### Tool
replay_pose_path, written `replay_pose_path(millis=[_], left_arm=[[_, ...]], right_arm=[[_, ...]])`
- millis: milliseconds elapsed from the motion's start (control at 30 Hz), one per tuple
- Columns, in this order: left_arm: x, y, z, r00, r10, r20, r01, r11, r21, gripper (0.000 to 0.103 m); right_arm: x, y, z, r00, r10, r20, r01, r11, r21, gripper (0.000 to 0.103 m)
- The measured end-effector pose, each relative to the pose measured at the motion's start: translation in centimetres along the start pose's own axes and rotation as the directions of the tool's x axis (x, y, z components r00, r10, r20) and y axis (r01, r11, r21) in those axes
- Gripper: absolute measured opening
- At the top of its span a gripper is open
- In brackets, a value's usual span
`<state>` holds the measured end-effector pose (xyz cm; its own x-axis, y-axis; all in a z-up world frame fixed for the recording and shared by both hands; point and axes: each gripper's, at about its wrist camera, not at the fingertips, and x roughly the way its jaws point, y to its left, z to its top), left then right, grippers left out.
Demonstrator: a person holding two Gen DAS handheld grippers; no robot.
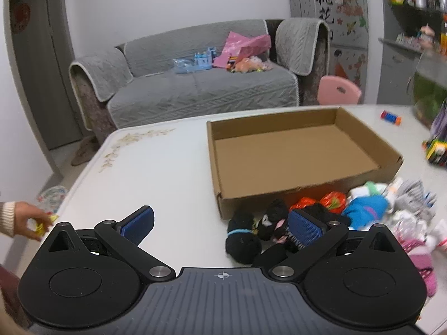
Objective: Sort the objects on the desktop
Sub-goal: 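Move both grippers over the sock pile beside the cardboard box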
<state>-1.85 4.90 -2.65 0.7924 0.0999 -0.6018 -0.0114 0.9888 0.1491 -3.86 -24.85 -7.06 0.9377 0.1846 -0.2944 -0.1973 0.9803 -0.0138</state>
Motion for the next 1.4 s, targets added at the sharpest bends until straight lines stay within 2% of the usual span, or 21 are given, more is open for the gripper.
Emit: replay_pose_path(millis=[133, 267, 367, 600, 700, 833, 1033, 1067, 1133, 1200, 1300, 1400], left_arm=[[-0.4, -0.3, -0.5, 1.0, -0.001, 0.009, 0.001, 1.0, 0.005, 0.103], [-2.2, -0.6, -0.1, 0.996, 0.01, 0.084, -0.011, 1.0, 0.011, 0.103], [-2.5, -1.6, 0.6, 0.997, 0.008, 0.077, -0.011, 0.999, 0.043, 0.103], [-2.8, -2.2, 0.8, 0.995, -0.077, 0.068, 0.076, 0.997, 0.019, 0.103], [-2.5, -1.0, 0.7, 0.995, -0.097, 0.038, 0.097, 0.995, -0.003, 0.103], [-0.7, 0.8, -0.4, 0.985, -0.159, -0.067, 0.156, 0.987, -0.049, 0.102], [0.9, 2.5, -2.7, 0.977, -0.187, -0.099, 0.177, 0.978, -0.108, 0.102], [1.2, 2.4, -2.9, 0.977, -0.178, -0.113, 0.168, 0.981, -0.098, 0.102], [2.1, 1.7, -3.3, 0.986, -0.085, -0.145, 0.083, 0.996, -0.021, 0.102], [3.0, 0.8, -3.8, 0.988, -0.004, -0.156, 0.016, 0.997, 0.074, 0.102], [3.6, 0.8, -3.8, 0.979, -0.059, -0.196, 0.079, 0.993, 0.092, 0.102], [3.2, 1.5, -2.4, 0.977, -0.081, -0.198, 0.097, 0.992, 0.076, 0.102]], right_arm=[[-0.1, 0.1, -0.5, 1.0, 0.009, 0.005, -0.009, 0.999, -0.031, 0.103], [-0.4, 0.0, -0.5, 1.0, 0.016, 0.016, -0.016, 0.999, -0.032, 0.103], [-0.5, -0.5, -0.5, 1.0, 0.02, 0.02, -0.02, 1.0, -0.021, 0.103], [-0.6, -0.7, -0.5, 1.0, 0.02, 0.012, -0.02, 1.0, -0.015, 0.103], [-0.6, -0.7, -0.4, 1.0, 0.028, 0.003, -0.027, 1.0, -0.012, 0.103], [-1.0, -0.5, -0.3, 0.999, 0.043, -0.002, -0.043, 0.998, -0.036, 0.103], [-1.4, -0.4, -0.7, 0.997, 0.077, -0.031, -0.08, 0.991, -0.103, 0.103], [-1.4, -0.4, -0.8, 0.996, 0.082, -0.041, -0.087, 0.99, -0.115, 0.103], [-1.3, -0.7, -0.8, 0.994, 0.093, -0.062, -0.101, 0.986, -0.135, 0.103], [-1.2, -1.1, -1.0, 0.99, 0.107, -0.088, -0.119, 0.982, -0.147, 0.103], [-1.3, -1.2, -1.8, 0.983, 0.137, -0.122, -0.157, 0.971, -0.178, 0.103], [-1.4, -0.8, -2.6, 0.975, 0.155, -0.159, -0.188, 0.957, -0.22, 0.103]])
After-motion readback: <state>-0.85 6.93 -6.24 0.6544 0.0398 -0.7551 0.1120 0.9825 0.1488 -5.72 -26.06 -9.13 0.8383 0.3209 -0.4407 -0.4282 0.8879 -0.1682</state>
